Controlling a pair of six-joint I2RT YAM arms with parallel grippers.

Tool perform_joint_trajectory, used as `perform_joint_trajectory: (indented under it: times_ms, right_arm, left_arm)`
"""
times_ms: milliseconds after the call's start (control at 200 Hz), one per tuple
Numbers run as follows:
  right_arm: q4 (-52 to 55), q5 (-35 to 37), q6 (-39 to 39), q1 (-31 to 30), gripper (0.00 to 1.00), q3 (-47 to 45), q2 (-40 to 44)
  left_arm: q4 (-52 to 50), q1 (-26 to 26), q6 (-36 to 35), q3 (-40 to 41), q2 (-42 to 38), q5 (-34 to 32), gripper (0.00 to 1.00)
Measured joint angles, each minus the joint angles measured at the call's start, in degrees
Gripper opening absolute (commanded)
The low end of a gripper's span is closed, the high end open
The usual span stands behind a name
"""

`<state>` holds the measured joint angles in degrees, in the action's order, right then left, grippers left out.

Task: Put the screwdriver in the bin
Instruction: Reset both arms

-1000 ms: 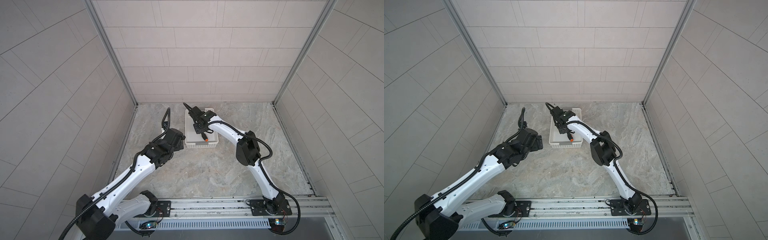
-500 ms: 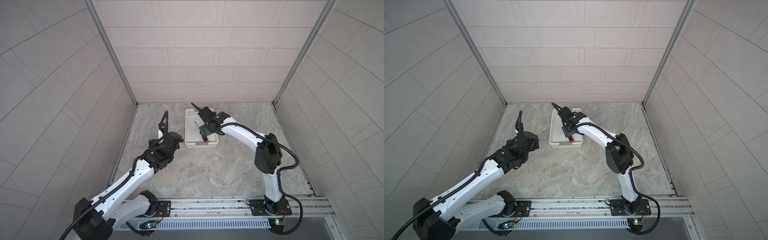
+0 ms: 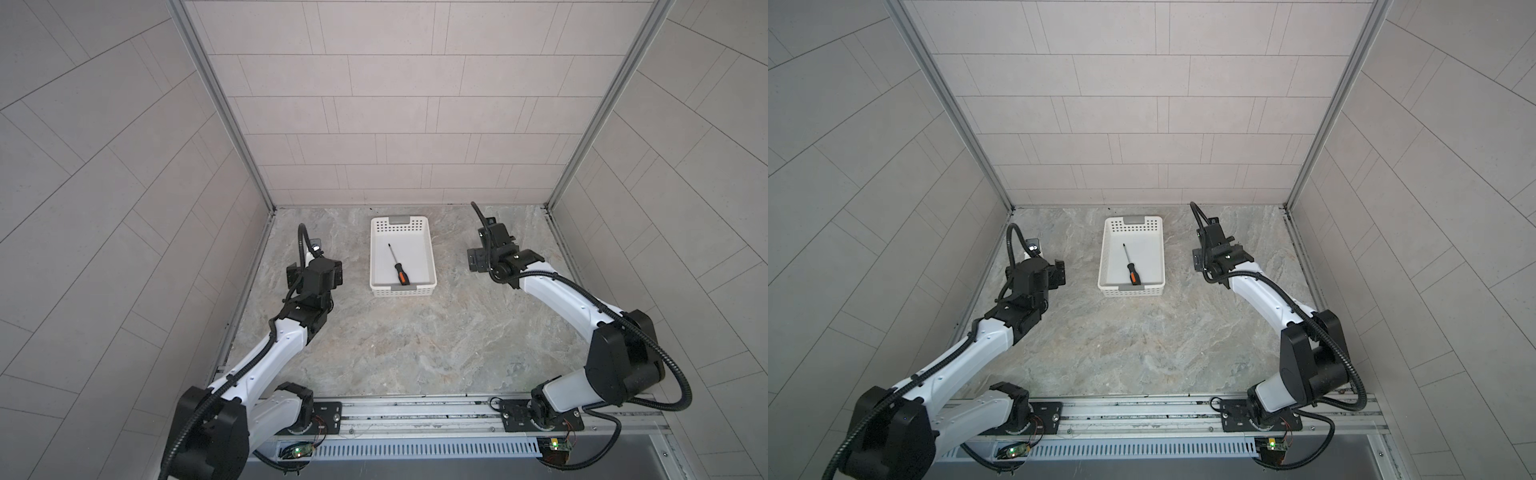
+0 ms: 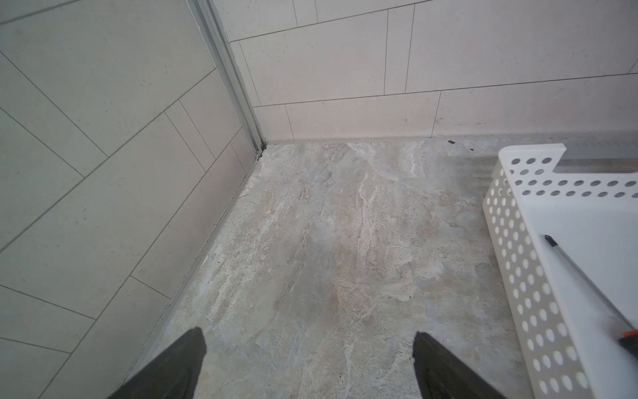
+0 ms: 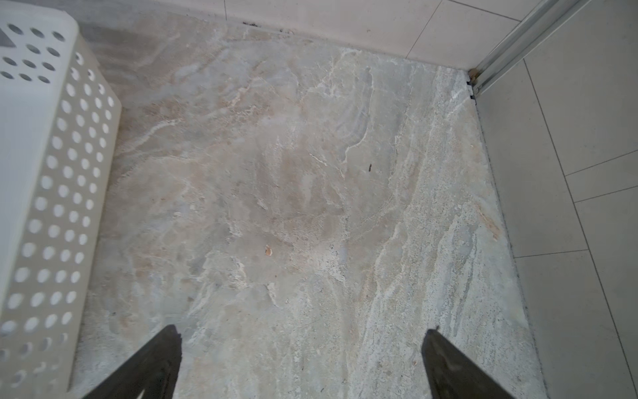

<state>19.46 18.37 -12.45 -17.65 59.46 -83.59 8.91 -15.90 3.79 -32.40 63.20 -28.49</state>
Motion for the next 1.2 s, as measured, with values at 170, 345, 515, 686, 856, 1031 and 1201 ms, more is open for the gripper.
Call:
perform_joint_trajectory:
  times_ms: [170, 345, 515, 686, 856, 1031, 1201]
  right_arm:
    - [-15.0, 3.7, 3.2, 1.3, 1.0, -13.9, 6.5]
    - [-28.0, 6.5, 6.7, 3.9, 1.0, -23.4, 10.2]
    - [-38.9, 7.0, 8.2, 7.3, 1.0, -29.8, 9.9]
    - [-48.3, 4.8, 8.6, 11.3, 1.0, -34.8, 6.4]
    - [-54.7, 1.6, 8.6, 12.3, 1.0, -36.4, 2.0]
    - [-60.4, -0.6, 8.1, 13.7, 1.0, -36.5, -2.8]
    - [-61.7, -3.4, 8.3, 14.1, 1.0, -36.4, -3.0]
  left_arm:
    - [0.3, 0.9, -0.4, -1.9, 7.7, 2.4, 1.0]
    - [-1.3, 1.2, -0.2, -5.7, 13.0, -1.4, 1.0]
    - [0.3, 4.0, -0.7, -4.3, 12.6, 1.5, 1.0]
    - [7.1, 9.9, -3.7, 1.9, 10.9, 7.8, 1.0]
    - [16.2, 17.7, -2.5, 9.1, 10.9, 19.4, 1.0]
    - [24.1, 18.7, -2.3, 10.8, 12.3, 27.8, 1.0]
    - [33.7, 18.6, -2.1, 11.1, 19.3, 32.1, 1.0]
